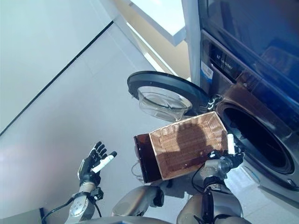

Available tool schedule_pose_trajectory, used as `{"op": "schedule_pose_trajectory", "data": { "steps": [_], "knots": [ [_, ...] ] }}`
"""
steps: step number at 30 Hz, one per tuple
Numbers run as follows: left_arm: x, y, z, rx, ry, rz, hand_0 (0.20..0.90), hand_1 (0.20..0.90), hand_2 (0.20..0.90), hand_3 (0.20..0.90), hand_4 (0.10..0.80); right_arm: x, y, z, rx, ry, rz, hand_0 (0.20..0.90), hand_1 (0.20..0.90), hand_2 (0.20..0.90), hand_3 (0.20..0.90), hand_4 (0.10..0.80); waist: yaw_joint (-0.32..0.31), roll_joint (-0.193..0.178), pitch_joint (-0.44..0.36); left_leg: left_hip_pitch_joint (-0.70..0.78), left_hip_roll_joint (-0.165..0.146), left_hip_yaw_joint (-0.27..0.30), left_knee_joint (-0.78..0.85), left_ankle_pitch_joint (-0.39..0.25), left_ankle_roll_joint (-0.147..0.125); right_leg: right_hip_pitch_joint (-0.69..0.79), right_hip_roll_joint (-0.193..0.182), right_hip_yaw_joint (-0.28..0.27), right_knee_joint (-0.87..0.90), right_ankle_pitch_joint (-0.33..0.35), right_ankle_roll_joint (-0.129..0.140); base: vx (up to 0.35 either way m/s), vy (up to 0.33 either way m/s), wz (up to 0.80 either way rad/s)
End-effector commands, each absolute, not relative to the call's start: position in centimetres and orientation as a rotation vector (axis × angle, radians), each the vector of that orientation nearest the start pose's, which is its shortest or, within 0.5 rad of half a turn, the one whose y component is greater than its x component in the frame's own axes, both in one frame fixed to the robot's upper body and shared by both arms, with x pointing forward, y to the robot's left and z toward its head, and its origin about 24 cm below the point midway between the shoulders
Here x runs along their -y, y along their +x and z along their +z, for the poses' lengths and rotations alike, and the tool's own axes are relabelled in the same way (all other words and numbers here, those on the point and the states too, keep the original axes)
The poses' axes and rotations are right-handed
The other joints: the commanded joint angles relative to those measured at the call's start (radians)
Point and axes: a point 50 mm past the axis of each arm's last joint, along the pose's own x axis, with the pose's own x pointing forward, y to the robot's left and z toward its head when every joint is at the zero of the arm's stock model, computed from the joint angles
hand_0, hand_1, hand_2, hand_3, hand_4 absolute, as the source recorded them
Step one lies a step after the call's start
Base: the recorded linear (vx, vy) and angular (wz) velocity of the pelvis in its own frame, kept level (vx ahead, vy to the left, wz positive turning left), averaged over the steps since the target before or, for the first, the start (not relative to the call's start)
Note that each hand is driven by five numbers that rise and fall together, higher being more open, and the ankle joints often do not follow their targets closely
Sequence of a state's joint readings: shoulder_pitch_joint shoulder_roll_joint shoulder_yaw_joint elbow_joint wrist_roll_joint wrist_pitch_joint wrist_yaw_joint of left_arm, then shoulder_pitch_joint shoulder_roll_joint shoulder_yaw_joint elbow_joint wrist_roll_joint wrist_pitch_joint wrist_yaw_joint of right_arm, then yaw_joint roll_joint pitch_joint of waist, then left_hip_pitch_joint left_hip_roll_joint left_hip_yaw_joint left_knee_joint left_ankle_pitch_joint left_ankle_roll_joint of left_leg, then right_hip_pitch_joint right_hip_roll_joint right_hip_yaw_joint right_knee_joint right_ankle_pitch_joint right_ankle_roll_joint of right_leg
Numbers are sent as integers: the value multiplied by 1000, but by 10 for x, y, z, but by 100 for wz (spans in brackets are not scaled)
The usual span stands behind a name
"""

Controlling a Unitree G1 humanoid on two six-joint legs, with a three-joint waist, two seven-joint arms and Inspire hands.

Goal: Pick up the clothes and place them into the washing machine

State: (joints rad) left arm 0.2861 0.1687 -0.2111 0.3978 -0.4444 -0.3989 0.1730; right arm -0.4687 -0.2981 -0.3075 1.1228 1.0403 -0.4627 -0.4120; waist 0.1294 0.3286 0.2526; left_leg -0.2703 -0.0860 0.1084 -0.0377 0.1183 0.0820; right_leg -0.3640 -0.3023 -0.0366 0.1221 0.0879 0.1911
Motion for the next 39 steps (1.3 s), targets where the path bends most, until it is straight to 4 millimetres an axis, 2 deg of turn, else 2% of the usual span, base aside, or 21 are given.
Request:
{"op": "schedule_pose_trajectory", "data": {
  "steps": [1, 5, 16, 19, 23, 27, 33, 34, 35, 36, 37, 39],
  "knots": [
    [-191, 170, -34, -101, -235, 262, 900, 900, 900, 900, 800, 327, 289, 23, 109, 792, -1157, 900, 900, 900, 900, 800, 40, 32, 10, -102, 22, -38, 70, -17, -90, -48, 31, 15, 106, -98, -98, 24, -5, -6],
    [-190, 172, -29, -82, -234, 245, 900, 900, 900, 900, 800, 339, 297, 47, 185, 780, -1170, 900, 900, 900, 900, 800, 49, 49, 14, -102, 16, -45, 53, -12, -92, -73, 29, 14, 137, -121, -100, 14, -1, -2],
    [-193, 177, -20, -37, -216, 246, 900, 900, 900, 900, 800, 357, 310, 89, 294, 757, -1161, 900, 900, 900, 900, 800, 75, 74, 1, -110, 8, -52, 25, 0, -94, -121, 23, 20, 178, -146, -102, 17, 6, 3],
    [-192, 176, -18, -26, -215, 243, 900, 900, 900, 900, 800, 366, 314, 113, 348, 740, -1152, 900, 900, 900, 900, 800, 87, 98, 4, -114, 3, -55, 7, 12, -95, -143, 20, 26, 190, -150, -103, -9, 16, 2],
    [-190, 178, -18, -25, -216, 236, 900, 900, 900, 900, 800, 368, 316, 120, 360, 723, -1148, 900, 900, 900, 900, 800, 90, 108, 0, -110, -3, -64, -23, 29, -99, -149, 20, 23, 194, -153, -103, 7, 1, 1],
    [-191, 181, -17, -19, -216, 249, 900, 900, 900, 900, 800, 357, 317, 104, 321, 720, -1101, 900, 900, 900, 900, 800, 81, 98, -18, -97, -6, -65, -21, 22, -99, -136, 20, 23, 196, -154, -103, 57, 21, 4],
    [-192, 182, -21, -28, -245, 290, 900, 900, 900, 900, 800, 323, 313, 52, 167, 751, -1028, 900, 900, 900, 900, 800, 78, 63, -54, -72, -3, -64, -16, 6, -95, -98, 19, 19, 175, -149, -100, 55, 11, -1],
    [-192, 182, -21, -29, -244, 290, 900, 900, 900, 900, 800, 322, 313, 51, 166, 751, -1027, 900, 900, 900, 900, 800, 76, 63, -54, -70, -3, -65, -17, 6, -95, -95, 19, 17, 172, -148, -100, 0, 0, 0],
    [-191, 182, -24, -40, -253, 297, 900, 900, 900, 900, 800, 305, 311, 33, 104, 757, -985, 900, 900, 900, 900, 800, 76, 46, -61, -59, -1, -65, -15, 3, -96, -72, 17, 7, 162, -145, -98, 0, 0, 0],
    [-191, 182, -24, -39, -253, 298, 900, 900, 900, 900, 800, 305, 311, 33, 104, 757, -984, 900, 900, 900, 900, 800, 75, 48, -61, -62, 1, -65, -14, 8, -96, -73, 20, 7, 157, -136, -99, 0, 0, 0],
    [-191, 181, -25, -44, -258, 301, 900, 900, 900, 900, 800, 299, 308, 25, 78, 766, -972, 900, 900, 900, 900, 800, 74, 40, -63, -56, 2, -65, -14, 6, -96, -61, 20, 2, 151, -134, -98, 30, -41, -1],
    [-190, 180, -29, -65, -272, 314, 900, 900, 900, 900, 800, 276, 302, 2, -4, 782, -933, 900, 900, 900, 900, 800, 71, 11, -71, -31, 2, -72, -14, -5, -99, -10, 17, -16, 124, -137, -93, 59, -57, 9]
  ]
}}
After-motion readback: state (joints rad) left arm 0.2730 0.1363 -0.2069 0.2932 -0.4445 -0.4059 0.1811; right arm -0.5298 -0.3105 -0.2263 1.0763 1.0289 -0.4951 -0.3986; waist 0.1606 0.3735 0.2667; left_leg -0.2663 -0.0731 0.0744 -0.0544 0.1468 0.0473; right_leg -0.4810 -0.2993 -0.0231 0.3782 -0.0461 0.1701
